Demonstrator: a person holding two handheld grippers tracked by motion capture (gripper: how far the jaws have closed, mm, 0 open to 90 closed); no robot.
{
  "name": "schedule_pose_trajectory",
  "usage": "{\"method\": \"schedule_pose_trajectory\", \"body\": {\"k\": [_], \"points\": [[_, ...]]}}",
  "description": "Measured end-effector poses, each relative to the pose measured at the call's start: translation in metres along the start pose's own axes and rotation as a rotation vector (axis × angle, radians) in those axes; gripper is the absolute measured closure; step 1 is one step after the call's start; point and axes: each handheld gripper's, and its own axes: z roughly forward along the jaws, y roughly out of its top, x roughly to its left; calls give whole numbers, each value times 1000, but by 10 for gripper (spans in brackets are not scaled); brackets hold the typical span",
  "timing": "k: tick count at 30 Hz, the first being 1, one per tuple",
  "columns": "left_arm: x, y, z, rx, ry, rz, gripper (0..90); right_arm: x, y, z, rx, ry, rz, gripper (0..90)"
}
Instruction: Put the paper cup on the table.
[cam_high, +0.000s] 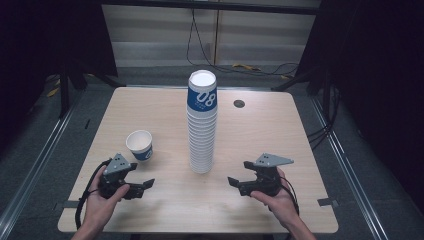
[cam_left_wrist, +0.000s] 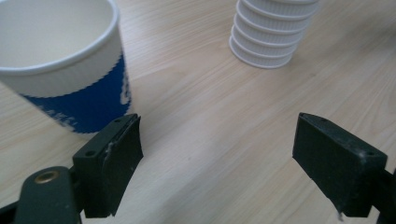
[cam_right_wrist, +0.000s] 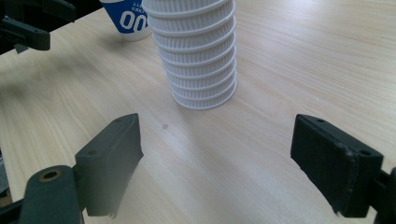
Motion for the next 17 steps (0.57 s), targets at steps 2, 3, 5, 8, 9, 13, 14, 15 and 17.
{"method": "schedule_pose_trajectory", "body": {"k": [2,3,5,8,9,13,14,15,17], "points": [[-6,0,5,-5,-18,0,157,2,-2,-1,-6,-10,2,167],[-11,-1,8,-11,-7,7,158,3,-3,-1,-4,-9,5,167],[-22,-4,17,-11,-1,13,157,3,-5,-2,-9,-15,7,167],[-29,-6,28,15,-52,-20,160,3,-6,-1,-24,-20,24,166],[-34,-4,33,17,-67,-21,158,2,-7,-1,-23,-22,23,163],[-43,-1,42,6,-88,10,159,1,-9,1,-11,-21,29,155],[-44,-1,44,1,-96,6,159,0,-10,2,-1,-28,32,157],[-44,-2,45,3,-106,11,159,0,-12,3,6,-33,33,156],[-43,-3,46,-1,-112,-2,159,-3,-16,6,37,-63,31,152]]}}
